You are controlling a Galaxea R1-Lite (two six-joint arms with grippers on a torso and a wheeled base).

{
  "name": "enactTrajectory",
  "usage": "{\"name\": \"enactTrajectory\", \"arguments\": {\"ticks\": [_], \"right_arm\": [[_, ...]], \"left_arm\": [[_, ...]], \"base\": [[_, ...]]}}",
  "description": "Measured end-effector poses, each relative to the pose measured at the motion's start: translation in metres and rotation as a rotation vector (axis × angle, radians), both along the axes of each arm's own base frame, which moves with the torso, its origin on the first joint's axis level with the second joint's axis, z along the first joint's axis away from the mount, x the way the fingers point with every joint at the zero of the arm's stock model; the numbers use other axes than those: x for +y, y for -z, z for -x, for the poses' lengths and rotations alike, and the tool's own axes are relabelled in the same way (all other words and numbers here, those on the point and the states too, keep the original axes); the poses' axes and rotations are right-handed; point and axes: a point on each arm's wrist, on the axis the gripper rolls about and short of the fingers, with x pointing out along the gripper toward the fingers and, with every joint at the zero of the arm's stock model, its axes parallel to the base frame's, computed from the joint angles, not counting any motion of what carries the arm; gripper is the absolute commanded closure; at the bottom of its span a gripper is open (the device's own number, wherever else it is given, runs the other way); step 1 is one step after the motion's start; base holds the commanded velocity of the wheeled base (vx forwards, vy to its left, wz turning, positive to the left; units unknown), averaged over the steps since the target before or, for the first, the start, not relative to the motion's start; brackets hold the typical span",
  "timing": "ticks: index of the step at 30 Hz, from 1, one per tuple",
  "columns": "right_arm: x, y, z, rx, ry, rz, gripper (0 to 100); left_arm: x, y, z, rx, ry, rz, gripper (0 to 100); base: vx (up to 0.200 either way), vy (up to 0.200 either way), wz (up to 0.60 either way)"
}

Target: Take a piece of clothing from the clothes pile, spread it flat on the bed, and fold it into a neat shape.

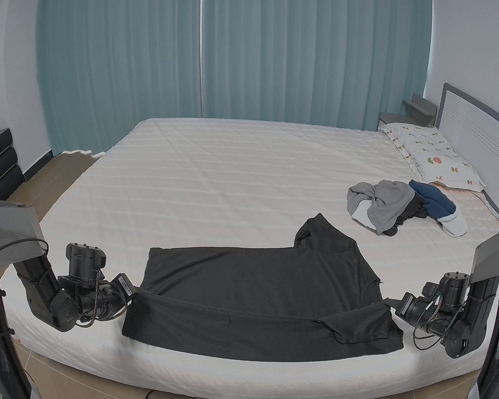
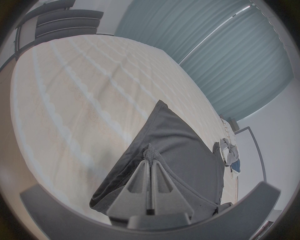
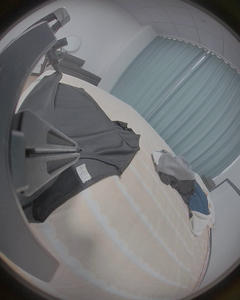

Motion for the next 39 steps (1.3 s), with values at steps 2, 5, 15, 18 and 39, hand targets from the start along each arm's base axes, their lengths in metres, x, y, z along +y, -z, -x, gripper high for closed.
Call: {"name": "enactTrajectory", "arguments": {"ticks": [2,5,15,18,39], "right_arm": [[0.0,-0.001,-0.001,-0.008,0.001,-0.002,100],[0.0,-0.002,-0.004,-0.019,0.001,-0.002,100],[0.002,0.005,-0.016,-0.033,-0.005,0.0,100],[0.002,0.008,-0.018,-0.03,-0.006,0.0,100],[-0.014,0.018,-0.03,0.042,0.098,-0.241,0]], "left_arm": [[0.001,0.0,0.0,0.001,-0.003,-0.003,100],[0.001,0.001,0.0,0.001,-0.004,-0.003,100],[0.0,0.012,-0.005,0.025,-0.006,-0.003,100],[0.0,0.013,-0.006,0.027,-0.006,-0.002,0],[0.002,0.018,-0.012,0.034,-0.025,0.018,0]], "base": [[0.0,0.0,0.0],[0.0,0.0,0.0],[0.0,0.0,0.0],[0.0,0.0,0.0],[0.0,0.0,0.0]]}}
